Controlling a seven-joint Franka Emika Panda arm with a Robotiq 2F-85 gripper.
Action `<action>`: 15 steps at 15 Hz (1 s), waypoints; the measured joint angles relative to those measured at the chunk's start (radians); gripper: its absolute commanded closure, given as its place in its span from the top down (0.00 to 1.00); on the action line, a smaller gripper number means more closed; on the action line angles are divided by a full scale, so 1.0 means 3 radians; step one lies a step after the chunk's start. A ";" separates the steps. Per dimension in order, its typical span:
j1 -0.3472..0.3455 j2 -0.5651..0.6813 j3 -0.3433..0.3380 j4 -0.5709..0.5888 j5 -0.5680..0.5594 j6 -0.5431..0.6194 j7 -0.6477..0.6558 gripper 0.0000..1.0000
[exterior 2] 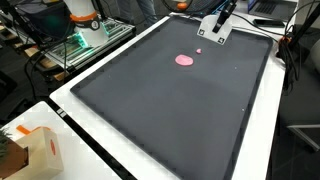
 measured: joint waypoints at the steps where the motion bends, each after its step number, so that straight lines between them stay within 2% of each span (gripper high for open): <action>1: -0.0058 -0.0019 -0.0003 -0.0015 0.0071 0.0047 0.0000 0.01; 7: -0.0369 -0.0186 -0.0033 -0.0295 0.0490 0.0397 0.0000 0.01; 15: -0.0714 -0.0631 -0.0059 -0.1250 0.1152 0.1130 -0.0013 0.01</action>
